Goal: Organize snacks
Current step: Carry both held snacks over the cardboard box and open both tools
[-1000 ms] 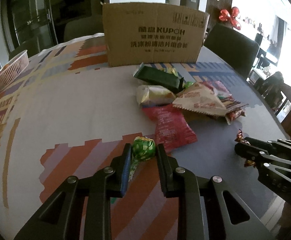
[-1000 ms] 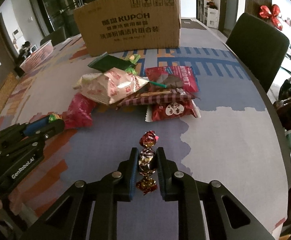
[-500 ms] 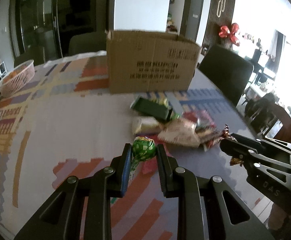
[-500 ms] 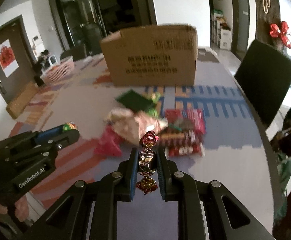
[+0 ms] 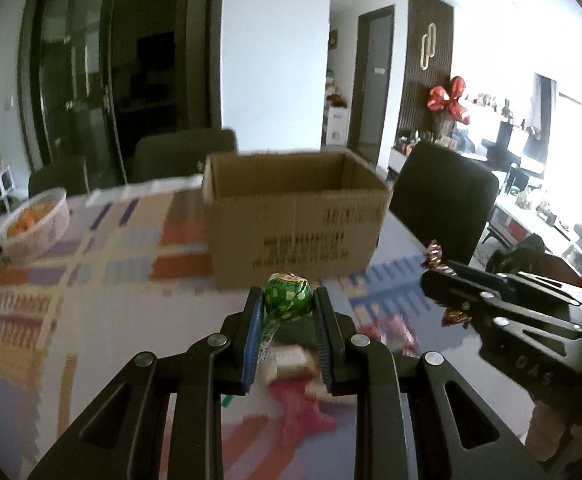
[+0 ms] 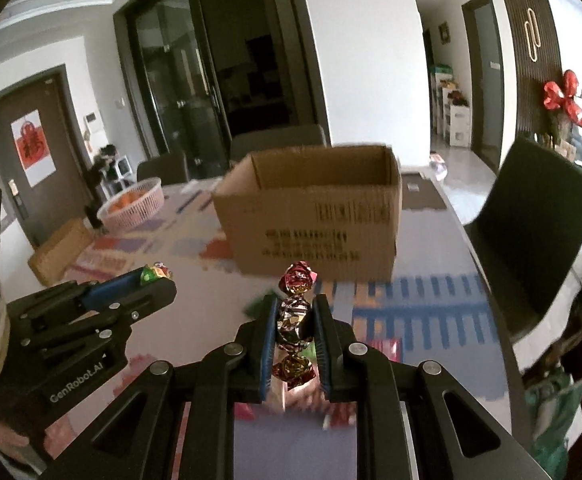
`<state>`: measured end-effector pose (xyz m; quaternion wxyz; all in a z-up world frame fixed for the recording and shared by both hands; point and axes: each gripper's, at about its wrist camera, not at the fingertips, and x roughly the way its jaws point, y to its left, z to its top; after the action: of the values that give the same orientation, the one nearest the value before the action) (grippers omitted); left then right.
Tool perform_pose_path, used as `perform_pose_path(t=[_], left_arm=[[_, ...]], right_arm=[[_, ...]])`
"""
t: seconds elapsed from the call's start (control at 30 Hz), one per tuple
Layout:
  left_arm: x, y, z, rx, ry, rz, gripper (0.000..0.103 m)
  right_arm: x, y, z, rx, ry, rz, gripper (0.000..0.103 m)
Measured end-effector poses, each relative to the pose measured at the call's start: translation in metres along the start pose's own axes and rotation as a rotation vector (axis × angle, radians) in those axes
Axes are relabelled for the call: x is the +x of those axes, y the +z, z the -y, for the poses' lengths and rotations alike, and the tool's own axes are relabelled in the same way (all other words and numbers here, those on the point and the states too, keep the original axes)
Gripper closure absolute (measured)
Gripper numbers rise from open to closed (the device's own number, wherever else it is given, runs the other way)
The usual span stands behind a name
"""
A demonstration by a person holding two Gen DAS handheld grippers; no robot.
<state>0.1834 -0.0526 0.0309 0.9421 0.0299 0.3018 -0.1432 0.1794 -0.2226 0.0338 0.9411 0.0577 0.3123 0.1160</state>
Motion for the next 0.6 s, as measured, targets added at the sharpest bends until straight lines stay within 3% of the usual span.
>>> perform_pose_path(t=[0.23,0.4,0.6], left_arm=[[0.003,0.051,-0.002,0.036,-0.003,0.083,0.078],[0.022,0.090,-0.014,0.022,-0.024,0.080,0.078],[0.054,0.127,-0.022,0.040,-0.043,0.013,0.078]], right_arm=[[0.007,0.046,-0.001,-0.022,0.020,0.061,0.084],[0.018,0.082,0.000,-0.043,0.010,0.082,0.084],[0.036,0.120,0.004,-0.051,0.014,0.063,0.084]])
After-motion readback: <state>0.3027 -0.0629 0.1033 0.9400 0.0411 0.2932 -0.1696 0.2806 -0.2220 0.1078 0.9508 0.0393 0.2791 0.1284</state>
